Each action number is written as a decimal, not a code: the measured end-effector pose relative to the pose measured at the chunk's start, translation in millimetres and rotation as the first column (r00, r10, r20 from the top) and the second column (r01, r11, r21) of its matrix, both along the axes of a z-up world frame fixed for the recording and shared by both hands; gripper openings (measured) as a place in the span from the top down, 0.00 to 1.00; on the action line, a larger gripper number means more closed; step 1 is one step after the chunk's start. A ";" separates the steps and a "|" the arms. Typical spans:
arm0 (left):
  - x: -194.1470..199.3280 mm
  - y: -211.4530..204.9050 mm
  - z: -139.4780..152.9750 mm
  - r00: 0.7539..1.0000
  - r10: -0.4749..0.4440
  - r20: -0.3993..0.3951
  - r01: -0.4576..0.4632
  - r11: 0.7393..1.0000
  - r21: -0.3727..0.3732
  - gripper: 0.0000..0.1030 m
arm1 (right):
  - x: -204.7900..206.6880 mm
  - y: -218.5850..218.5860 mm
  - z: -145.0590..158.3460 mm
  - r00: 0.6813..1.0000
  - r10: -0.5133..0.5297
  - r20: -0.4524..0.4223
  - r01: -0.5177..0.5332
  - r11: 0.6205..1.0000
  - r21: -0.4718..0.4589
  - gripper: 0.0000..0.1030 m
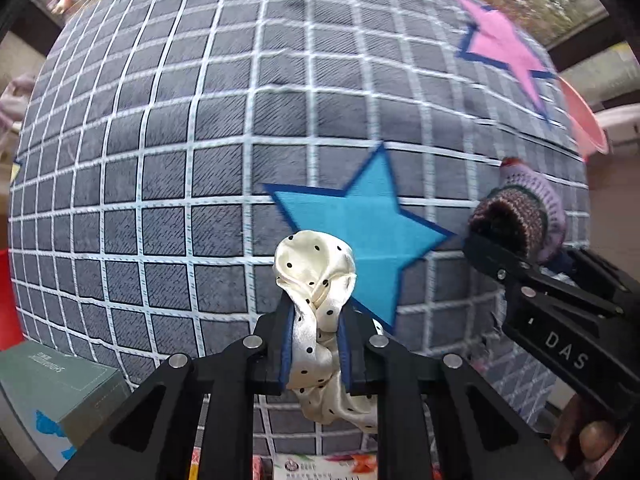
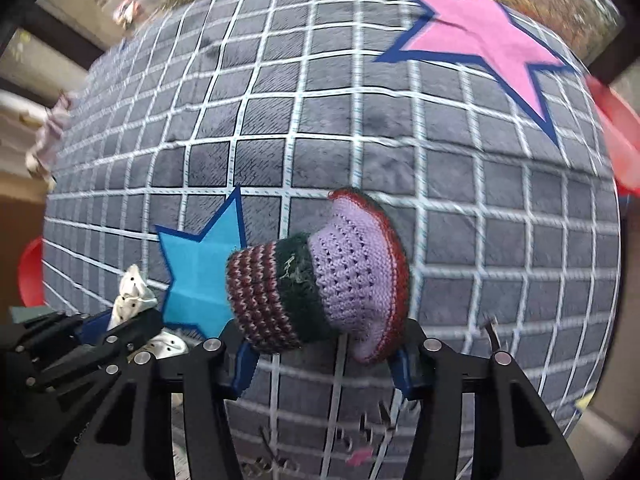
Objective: Organize soft objects
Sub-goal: 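Carry the scrunchie and lavender hat with both tools over the white box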
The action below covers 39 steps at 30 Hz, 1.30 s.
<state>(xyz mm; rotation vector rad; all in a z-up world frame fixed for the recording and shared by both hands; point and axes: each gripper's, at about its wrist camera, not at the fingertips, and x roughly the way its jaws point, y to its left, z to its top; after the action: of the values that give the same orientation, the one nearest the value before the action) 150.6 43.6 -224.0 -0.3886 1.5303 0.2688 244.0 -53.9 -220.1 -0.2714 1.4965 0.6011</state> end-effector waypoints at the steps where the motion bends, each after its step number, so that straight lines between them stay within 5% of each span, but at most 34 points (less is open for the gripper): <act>1: -2.8 -3.5 8.6 1.000 -0.016 0.013 0.016 1.000 0.000 0.80 | -0.7 -7.9 5.9 0.999 -0.029 -0.016 0.029 0.999 0.017 0.47; 16: -58.2 -27.9 102.1 0.974 -0.175 0.144 0.179 0.984 -0.020 0.79 | -66.6 -65.3 53.1 0.982 -0.163 -0.091 0.173 0.978 0.118 0.47; 39: -156.0 -47.1 146.3 0.924 -0.298 0.240 0.324 0.943 -0.077 0.79 | -194.3 -94.4 105.6 0.961 -0.266 -0.074 0.274 0.954 0.124 0.47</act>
<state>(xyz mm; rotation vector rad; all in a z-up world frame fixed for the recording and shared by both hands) -5.4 -3.6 -77.7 -0.2504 1.3618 -0.1119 49.7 -148.3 -114.5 0.0549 1.5080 0.4883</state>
